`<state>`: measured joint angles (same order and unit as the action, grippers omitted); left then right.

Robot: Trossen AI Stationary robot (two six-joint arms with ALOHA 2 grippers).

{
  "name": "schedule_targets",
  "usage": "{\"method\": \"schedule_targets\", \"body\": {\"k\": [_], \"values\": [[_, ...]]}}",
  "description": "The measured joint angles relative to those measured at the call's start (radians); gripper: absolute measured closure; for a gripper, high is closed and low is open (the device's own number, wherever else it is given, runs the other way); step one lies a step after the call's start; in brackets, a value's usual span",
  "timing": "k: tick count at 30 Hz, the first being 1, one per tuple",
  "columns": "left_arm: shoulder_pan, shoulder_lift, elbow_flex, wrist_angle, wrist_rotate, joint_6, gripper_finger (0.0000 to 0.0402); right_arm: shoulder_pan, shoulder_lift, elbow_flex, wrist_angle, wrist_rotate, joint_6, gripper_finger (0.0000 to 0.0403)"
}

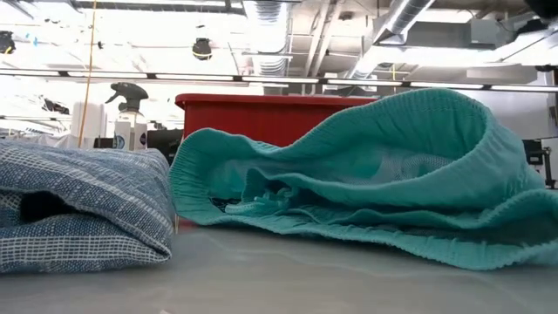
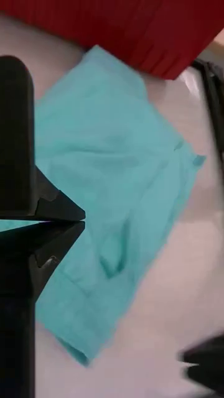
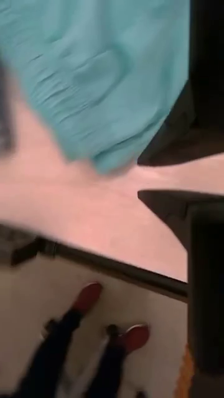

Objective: Fold Laundry from Bin
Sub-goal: Fold the light blue shorts from the red organizer bin

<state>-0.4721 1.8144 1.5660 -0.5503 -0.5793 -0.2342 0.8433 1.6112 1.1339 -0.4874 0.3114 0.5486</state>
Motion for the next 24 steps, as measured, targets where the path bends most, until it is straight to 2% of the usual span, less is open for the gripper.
{"method": "schedule_targets", "body": {"k": [4, 7, 10, 13, 19, 24], "values": [[0.005, -0.065, 0.001, -0.053, 0.061, -0.017, 0.0401, 0.004, 0.030, 0.003, 0.087, -0.025, -0.226, 0.0237], [0.005, -0.110, 0.000, -0.083, 0.063, -0.027, 0.0401, -0.010, 0.081, 0.021, 0.083, -0.027, -0.282, 0.0184], [0.005, -0.146, 0.001, -0.104, 0.056, -0.040, 0.0401, -0.024, 0.142, 0.048, 0.045, 0.014, -0.347, 0.0150], [0.005, -0.154, 0.001, -0.136, 0.050, -0.046, 0.0401, -0.038, 0.206, 0.089, 0.014, 0.055, -0.392, 0.0141], [0.001, -0.152, 0.000, -0.222, 0.043, -0.100, 0.0401, -0.066, 0.342, 0.158, 0.002, 0.071, -0.455, 0.0141], [-0.006, -0.151, 0.000, -0.224, 0.013, -0.100, 0.0401, -0.088, 0.429, 0.200, -0.061, 0.119, -0.400, 0.0142]]}}
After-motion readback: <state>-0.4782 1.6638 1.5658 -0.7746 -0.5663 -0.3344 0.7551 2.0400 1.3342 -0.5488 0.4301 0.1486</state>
